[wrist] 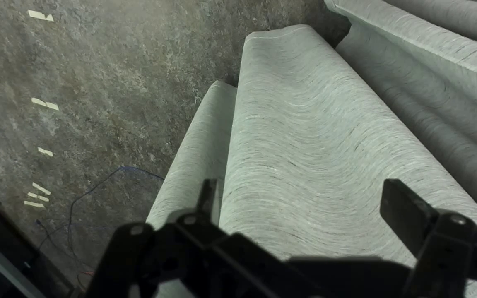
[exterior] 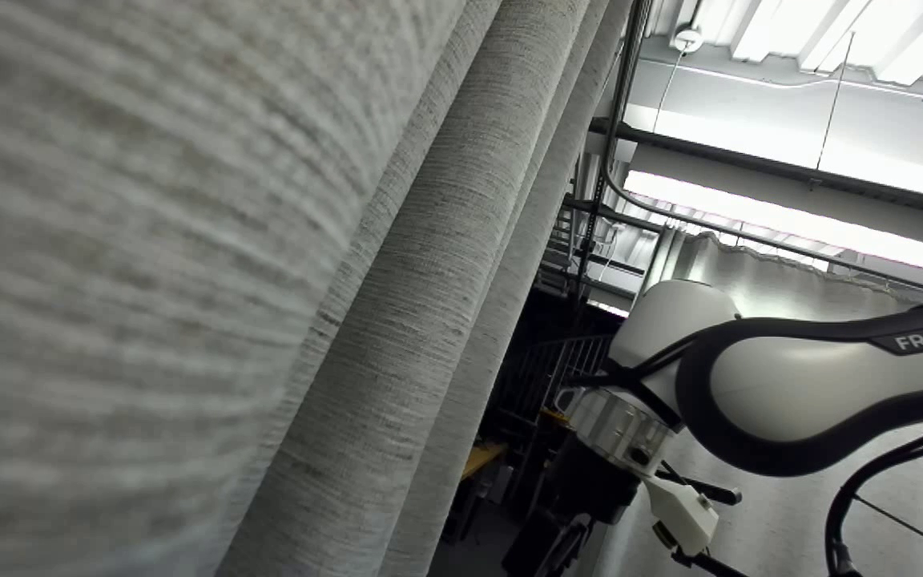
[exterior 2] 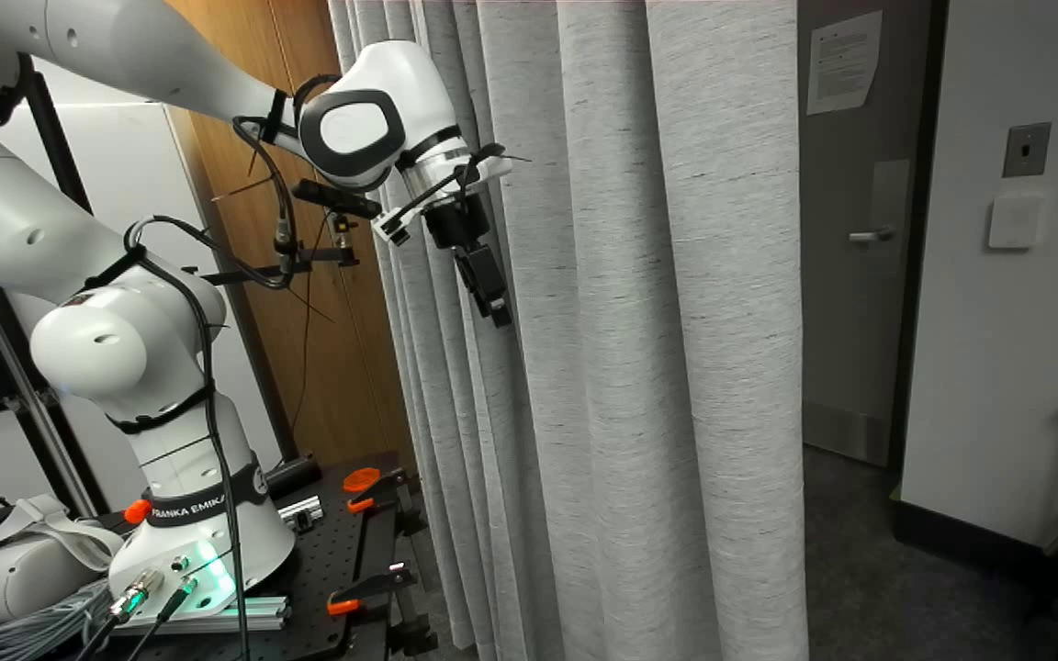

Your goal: Slide the curtain to the left

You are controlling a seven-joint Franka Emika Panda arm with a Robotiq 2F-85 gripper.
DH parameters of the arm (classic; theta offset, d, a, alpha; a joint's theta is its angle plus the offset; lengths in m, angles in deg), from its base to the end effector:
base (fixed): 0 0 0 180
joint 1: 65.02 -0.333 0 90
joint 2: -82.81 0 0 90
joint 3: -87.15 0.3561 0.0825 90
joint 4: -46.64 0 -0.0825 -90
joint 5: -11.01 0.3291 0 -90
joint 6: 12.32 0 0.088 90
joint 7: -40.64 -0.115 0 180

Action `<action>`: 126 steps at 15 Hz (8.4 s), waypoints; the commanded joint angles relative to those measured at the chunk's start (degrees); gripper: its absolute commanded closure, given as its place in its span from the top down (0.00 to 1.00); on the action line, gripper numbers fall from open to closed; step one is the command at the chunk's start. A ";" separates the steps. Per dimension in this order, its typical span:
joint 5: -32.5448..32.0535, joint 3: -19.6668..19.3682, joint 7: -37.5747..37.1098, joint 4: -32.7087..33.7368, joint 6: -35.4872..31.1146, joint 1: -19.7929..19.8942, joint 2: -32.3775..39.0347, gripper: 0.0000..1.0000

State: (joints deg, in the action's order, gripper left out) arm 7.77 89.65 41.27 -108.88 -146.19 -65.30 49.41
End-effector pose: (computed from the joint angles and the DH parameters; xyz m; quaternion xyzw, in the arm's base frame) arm 0.3047 0.0148 0.4758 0.9932 0.0446 0.1024 0.0327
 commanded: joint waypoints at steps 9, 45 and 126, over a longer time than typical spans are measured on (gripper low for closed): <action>-4.19 -16.42 18.02 12.70 6.40 8.36 0.25 1.00; 22.42 -17.19 37.76 40.36 -22.74 -6.30 21.14 0.97; 12.28 15.01 6.01 38.70 -33.73 -30.59 11.82 0.02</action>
State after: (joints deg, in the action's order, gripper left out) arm 20.05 104.66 47.27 -70.18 -179.92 -95.89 61.23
